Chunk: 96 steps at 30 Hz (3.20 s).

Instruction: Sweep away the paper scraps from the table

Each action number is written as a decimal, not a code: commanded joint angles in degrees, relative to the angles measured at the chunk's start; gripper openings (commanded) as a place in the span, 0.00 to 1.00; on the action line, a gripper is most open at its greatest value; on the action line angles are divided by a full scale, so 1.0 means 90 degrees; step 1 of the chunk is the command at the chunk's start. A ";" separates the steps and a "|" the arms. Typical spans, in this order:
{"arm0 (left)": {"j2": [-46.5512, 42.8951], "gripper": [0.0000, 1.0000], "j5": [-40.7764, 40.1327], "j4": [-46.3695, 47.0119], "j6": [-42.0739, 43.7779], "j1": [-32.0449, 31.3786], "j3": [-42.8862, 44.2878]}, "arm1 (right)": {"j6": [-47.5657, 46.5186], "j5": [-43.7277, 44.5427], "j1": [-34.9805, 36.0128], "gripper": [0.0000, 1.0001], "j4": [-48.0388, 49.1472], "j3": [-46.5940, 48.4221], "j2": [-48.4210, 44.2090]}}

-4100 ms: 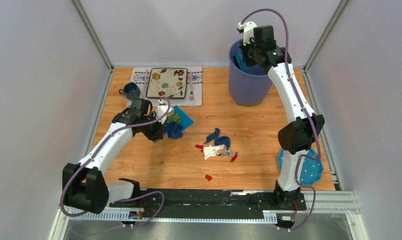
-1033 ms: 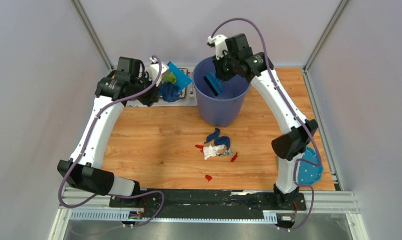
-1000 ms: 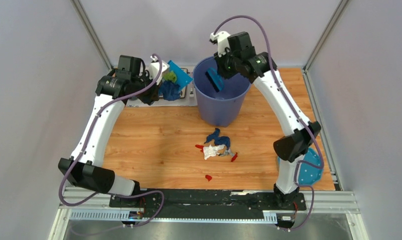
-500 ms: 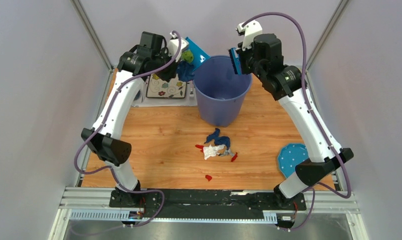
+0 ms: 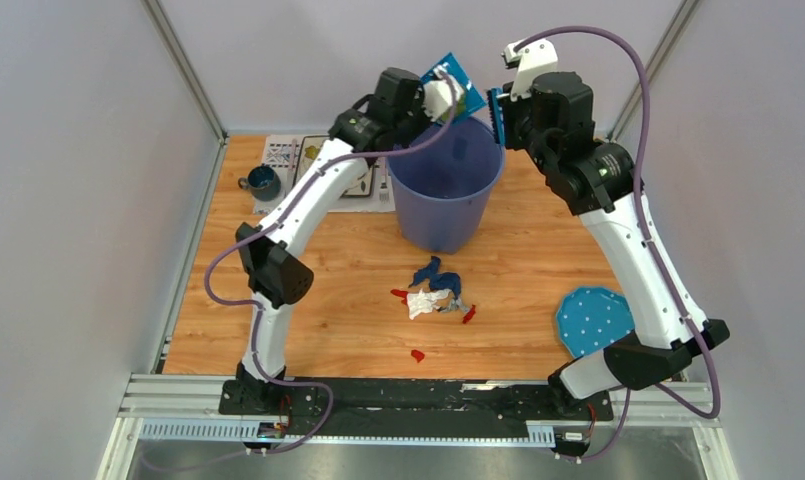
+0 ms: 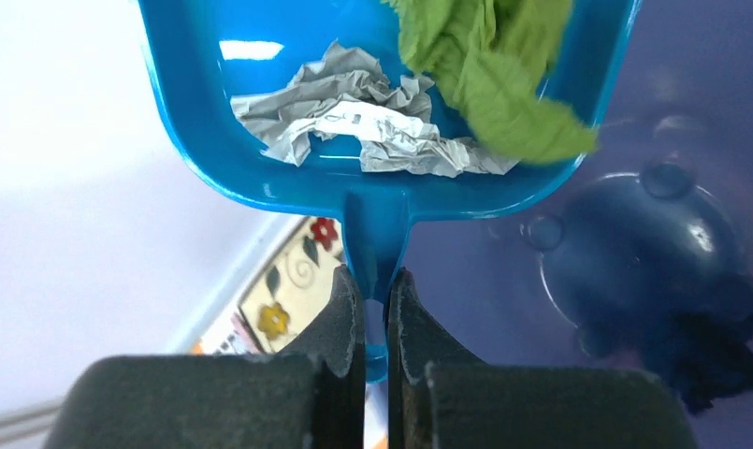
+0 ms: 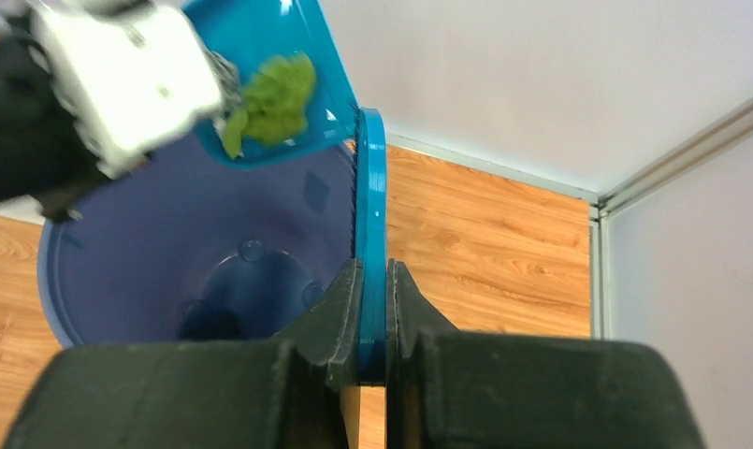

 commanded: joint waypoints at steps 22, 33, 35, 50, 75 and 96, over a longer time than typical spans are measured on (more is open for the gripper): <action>-0.2573 0.00 -0.3000 0.6977 0.8947 -0.1413 -0.5133 | -0.0271 0.0082 -0.0011 0.00 0.0094 -0.0220 -0.1677; -0.2944 0.00 -0.2901 0.8698 1.0358 -0.1413 -0.6016 | -0.0212 -0.0192 -0.0010 0.00 -0.0199 -0.0094 -0.1726; -0.2837 0.00 -0.3379 0.7709 0.9491 -0.1394 -0.5343 | -0.0086 -0.0425 -0.0011 0.00 -0.0316 -0.0025 -0.1775; -0.6310 0.00 -0.2125 -0.0974 0.1912 0.0204 -0.5110 | 0.0989 -0.6052 0.0301 0.00 -0.0919 -0.1243 -0.2508; -0.5962 0.00 0.0779 -0.1684 0.1108 0.0657 -1.0427 | 0.3303 -0.0290 0.2499 0.00 0.0278 -0.4751 -0.0878; -0.4887 0.00 0.1130 -0.0726 0.1109 0.0452 -1.0378 | 0.3645 -0.2838 0.3095 0.00 0.2085 -0.3590 0.1281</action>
